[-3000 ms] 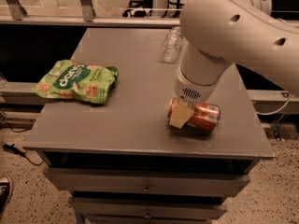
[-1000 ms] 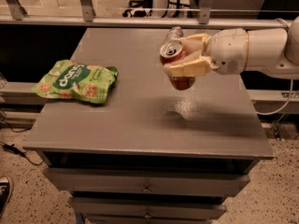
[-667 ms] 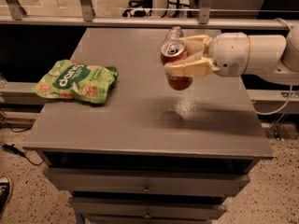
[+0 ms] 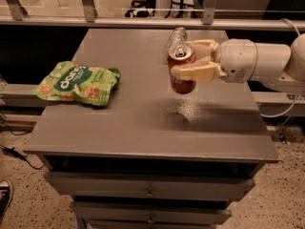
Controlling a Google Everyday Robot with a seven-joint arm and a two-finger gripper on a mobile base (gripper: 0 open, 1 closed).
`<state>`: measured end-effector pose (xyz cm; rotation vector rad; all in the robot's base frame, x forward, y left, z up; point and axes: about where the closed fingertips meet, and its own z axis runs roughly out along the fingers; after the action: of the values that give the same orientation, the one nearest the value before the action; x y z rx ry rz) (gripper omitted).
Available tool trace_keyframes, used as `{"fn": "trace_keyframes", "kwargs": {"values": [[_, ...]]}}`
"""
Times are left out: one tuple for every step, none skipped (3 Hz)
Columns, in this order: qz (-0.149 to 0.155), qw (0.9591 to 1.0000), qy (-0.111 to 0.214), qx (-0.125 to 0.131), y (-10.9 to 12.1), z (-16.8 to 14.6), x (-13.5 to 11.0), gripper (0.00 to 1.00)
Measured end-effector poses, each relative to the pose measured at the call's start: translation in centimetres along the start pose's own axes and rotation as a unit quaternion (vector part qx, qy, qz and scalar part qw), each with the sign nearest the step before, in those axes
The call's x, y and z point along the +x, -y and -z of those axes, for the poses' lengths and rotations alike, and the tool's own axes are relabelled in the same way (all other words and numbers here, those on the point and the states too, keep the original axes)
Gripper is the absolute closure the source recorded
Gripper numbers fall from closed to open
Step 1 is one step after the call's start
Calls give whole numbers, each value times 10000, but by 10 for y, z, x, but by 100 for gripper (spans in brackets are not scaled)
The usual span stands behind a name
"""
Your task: Place coke can upright
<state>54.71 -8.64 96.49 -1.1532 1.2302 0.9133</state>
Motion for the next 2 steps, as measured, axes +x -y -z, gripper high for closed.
{"fn": "trace_keyframes", "kwargs": {"values": [[-146, 9999, 56, -62, -3, 4, 14, 100], [-420, 9990, 92, -148, -7, 0, 33, 97]]}}
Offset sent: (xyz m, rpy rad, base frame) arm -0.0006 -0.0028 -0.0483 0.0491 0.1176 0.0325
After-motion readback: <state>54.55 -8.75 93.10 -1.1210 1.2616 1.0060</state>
